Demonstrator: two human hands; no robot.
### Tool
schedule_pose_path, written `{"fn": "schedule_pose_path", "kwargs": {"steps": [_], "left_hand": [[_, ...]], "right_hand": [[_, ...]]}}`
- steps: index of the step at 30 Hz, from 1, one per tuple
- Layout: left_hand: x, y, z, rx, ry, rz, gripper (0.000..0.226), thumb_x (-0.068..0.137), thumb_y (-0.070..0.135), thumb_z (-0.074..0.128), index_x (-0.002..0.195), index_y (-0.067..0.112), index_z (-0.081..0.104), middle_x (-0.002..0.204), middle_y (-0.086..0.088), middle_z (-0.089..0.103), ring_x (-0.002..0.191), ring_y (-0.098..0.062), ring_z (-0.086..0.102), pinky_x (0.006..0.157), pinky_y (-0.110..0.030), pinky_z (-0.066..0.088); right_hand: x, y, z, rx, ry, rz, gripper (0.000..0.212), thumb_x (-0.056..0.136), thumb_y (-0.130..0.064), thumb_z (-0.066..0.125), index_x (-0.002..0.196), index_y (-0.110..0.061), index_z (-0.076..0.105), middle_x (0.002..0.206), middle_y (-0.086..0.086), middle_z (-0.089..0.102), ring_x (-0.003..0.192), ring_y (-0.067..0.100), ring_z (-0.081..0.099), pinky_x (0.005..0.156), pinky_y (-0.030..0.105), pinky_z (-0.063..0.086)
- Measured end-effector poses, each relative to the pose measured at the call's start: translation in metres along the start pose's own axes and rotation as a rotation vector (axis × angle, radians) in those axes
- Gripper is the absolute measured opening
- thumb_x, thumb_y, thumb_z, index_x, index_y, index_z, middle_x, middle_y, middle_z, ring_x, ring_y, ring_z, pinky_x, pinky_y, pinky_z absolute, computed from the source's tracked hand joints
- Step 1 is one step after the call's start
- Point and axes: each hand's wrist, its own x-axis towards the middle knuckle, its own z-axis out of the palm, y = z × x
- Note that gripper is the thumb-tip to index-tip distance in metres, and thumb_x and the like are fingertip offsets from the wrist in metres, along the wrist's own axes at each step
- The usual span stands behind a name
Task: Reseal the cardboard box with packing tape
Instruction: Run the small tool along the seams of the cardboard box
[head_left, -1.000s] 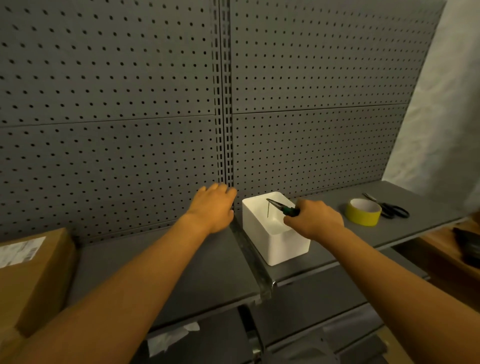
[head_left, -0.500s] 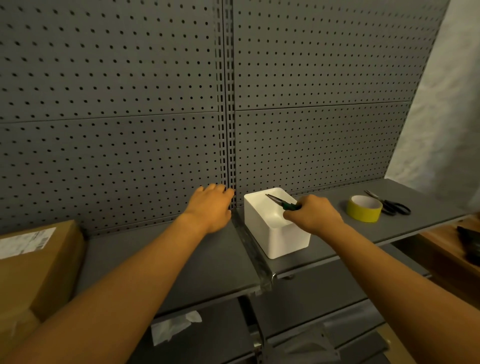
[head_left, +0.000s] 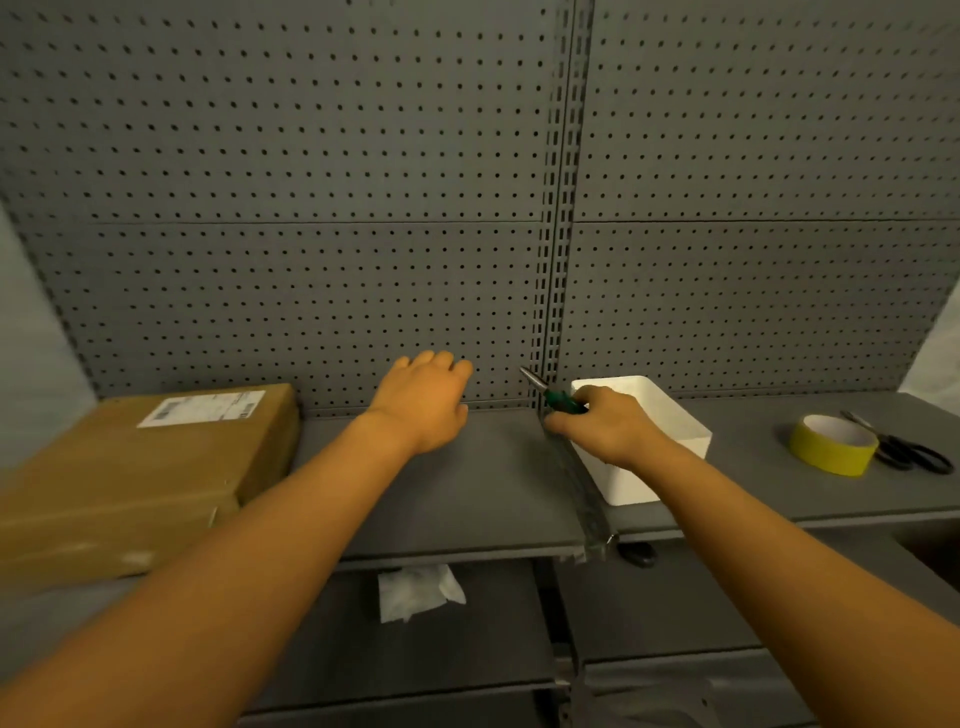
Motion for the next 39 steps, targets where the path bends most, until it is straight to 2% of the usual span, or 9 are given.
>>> {"fn": "schedule_pose_path", "kwargs": {"steps": [3, 6, 15, 24, 29, 34, 39], "left_hand": [[-0.023, -0.031, -0.01, 0.013, -0.004, -0.076, 0.046, 0.096, 0.036, 0.046, 0.137, 0.016, 0.039, 0.132, -0.008, 0.047, 0.123, -0.026, 0.042, 0.102, -0.04, 0.035], [-0.047, -0.062, -0.019, 0.026, 0.008, -0.155, 0.046, 0.096, 0.036, 0.046, 0.137, 0.016, 0.039, 0.132, -0.008, 0.048, 0.123, -0.026, 0.042, 0.1, -0.04, 0.037], [-0.108, -0.149, -0.034, 0.06, 0.014, -0.272, 0.045, 0.096, 0.036, 0.045, 0.137, 0.015, 0.04, 0.134, -0.009, 0.048, 0.124, -0.027, 0.043, 0.101, -0.041, 0.037], [-0.164, -0.241, -0.026, 0.107, -0.023, -0.226, 0.046, 0.094, 0.037, 0.047, 0.136, 0.017, 0.042, 0.13, -0.007, 0.05, 0.12, -0.026, 0.045, 0.098, -0.039, 0.038], [-0.189, -0.276, -0.009, 0.056, -0.06, -0.195, 0.046, 0.093, 0.036, 0.046, 0.137, 0.02, 0.042, 0.132, -0.006, 0.05, 0.122, -0.025, 0.044, 0.1, -0.039, 0.037], [-0.201, -0.283, 0.005, -0.046, -0.111, -0.14, 0.042, 0.094, 0.042, 0.044, 0.132, 0.023, 0.048, 0.132, -0.003, 0.052, 0.12, -0.023, 0.047, 0.101, -0.04, 0.039], [-0.202, -0.262, 0.024, -0.19, -0.182, -0.066, 0.052, 0.093, 0.056, 0.042, 0.137, 0.027, 0.043, 0.138, 0.0, 0.047, 0.124, -0.021, 0.044, 0.104, -0.041, 0.039]], "right_hand": [[0.001, -0.023, 0.02, -0.017, -0.043, -0.06, 0.032, 0.09, -0.038, 0.056, 0.103, -0.01, 0.06, 0.096, 0.011, 0.062, 0.082, 0.024, 0.056, 0.07, 0.033, 0.045], [-0.002, -0.049, 0.033, -0.071, -0.112, -0.102, 0.032, 0.092, -0.04, 0.053, 0.105, -0.012, 0.059, 0.088, 0.008, 0.058, 0.072, 0.018, 0.05, 0.061, 0.029, 0.039], [-0.014, -0.122, 0.075, -0.064, -0.181, -0.16, 0.032, 0.091, -0.041, 0.055, 0.108, -0.015, 0.056, 0.077, 0.001, 0.052, 0.064, 0.014, 0.048, 0.053, 0.026, 0.036], [-0.038, -0.191, 0.149, -0.003, -0.123, -0.112, 0.031, 0.089, -0.038, 0.057, 0.107, -0.012, 0.056, 0.076, 0.001, 0.052, 0.065, 0.014, 0.047, 0.053, 0.026, 0.036], [-0.054, -0.211, 0.182, -0.004, -0.081, -0.061, 0.025, 0.089, -0.038, 0.057, 0.097, -0.014, 0.054, 0.076, 0.001, 0.052, 0.065, 0.013, 0.047, 0.054, 0.026, 0.035], [-0.058, -0.218, 0.197, -0.046, -0.102, -0.01, 0.029, 0.09, -0.039, 0.056, 0.103, -0.013, 0.056, 0.074, 0.002, 0.052, 0.067, 0.014, 0.05, 0.057, 0.027, 0.039], [-0.055, -0.221, 0.202, -0.069, -0.114, -0.02, 0.032, 0.09, -0.039, 0.055, 0.106, -0.012, 0.057, 0.076, 0.002, 0.053, 0.067, 0.014, 0.05, 0.058, 0.027, 0.04]]}}
